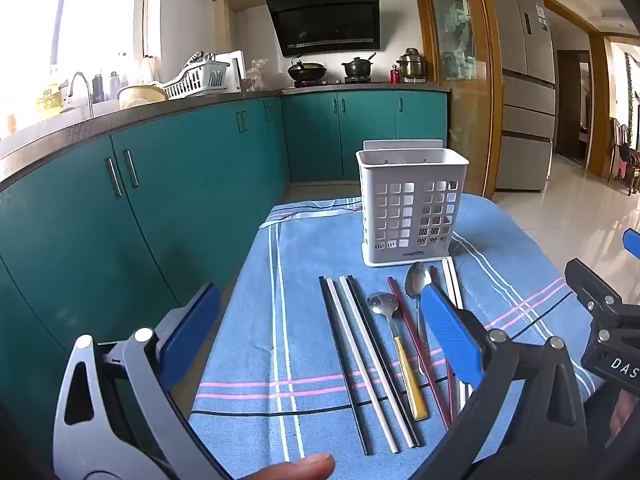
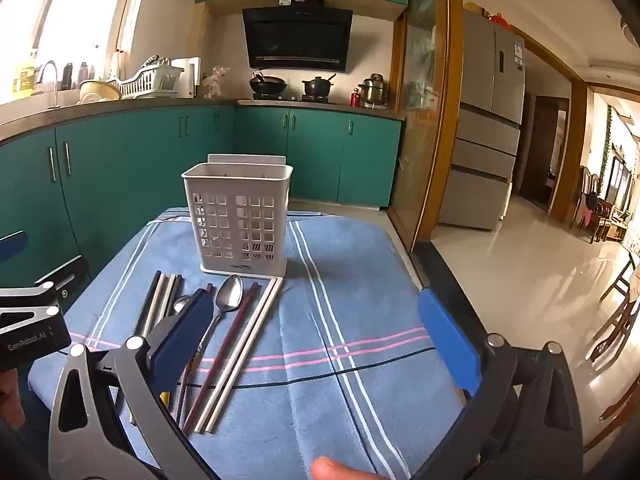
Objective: Organize utensils
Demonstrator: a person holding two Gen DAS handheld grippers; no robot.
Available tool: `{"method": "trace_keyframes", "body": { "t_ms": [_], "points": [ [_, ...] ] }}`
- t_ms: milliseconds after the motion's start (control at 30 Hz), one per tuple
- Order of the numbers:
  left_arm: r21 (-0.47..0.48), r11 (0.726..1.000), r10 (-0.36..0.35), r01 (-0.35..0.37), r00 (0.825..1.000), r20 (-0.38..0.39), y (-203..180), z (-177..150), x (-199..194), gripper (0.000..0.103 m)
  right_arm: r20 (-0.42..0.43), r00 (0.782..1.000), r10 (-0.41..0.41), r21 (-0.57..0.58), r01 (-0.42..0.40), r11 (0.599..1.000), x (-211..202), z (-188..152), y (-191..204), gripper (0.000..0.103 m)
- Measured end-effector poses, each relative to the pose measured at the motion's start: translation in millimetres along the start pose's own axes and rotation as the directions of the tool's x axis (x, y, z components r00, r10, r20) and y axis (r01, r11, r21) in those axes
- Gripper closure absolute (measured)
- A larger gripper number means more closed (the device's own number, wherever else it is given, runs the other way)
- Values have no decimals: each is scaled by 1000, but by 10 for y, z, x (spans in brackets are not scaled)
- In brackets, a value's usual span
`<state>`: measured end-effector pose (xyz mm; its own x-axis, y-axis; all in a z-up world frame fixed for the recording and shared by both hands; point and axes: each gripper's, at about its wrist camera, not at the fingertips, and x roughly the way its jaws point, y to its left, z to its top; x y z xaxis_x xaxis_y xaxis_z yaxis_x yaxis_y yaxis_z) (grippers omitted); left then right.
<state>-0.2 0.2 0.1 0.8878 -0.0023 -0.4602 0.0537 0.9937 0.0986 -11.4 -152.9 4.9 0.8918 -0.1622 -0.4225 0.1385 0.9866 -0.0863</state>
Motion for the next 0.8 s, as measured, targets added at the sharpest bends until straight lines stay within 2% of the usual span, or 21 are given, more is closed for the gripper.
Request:
{"method": "trace_keyframes", "body": {
  "t_ms": [800],
  "points": [
    [6,1000,7,-8,1000,5,5,51,-26,4,-10,1000,13,24,-13,1000,11,54,-31,3]
  ]
}}
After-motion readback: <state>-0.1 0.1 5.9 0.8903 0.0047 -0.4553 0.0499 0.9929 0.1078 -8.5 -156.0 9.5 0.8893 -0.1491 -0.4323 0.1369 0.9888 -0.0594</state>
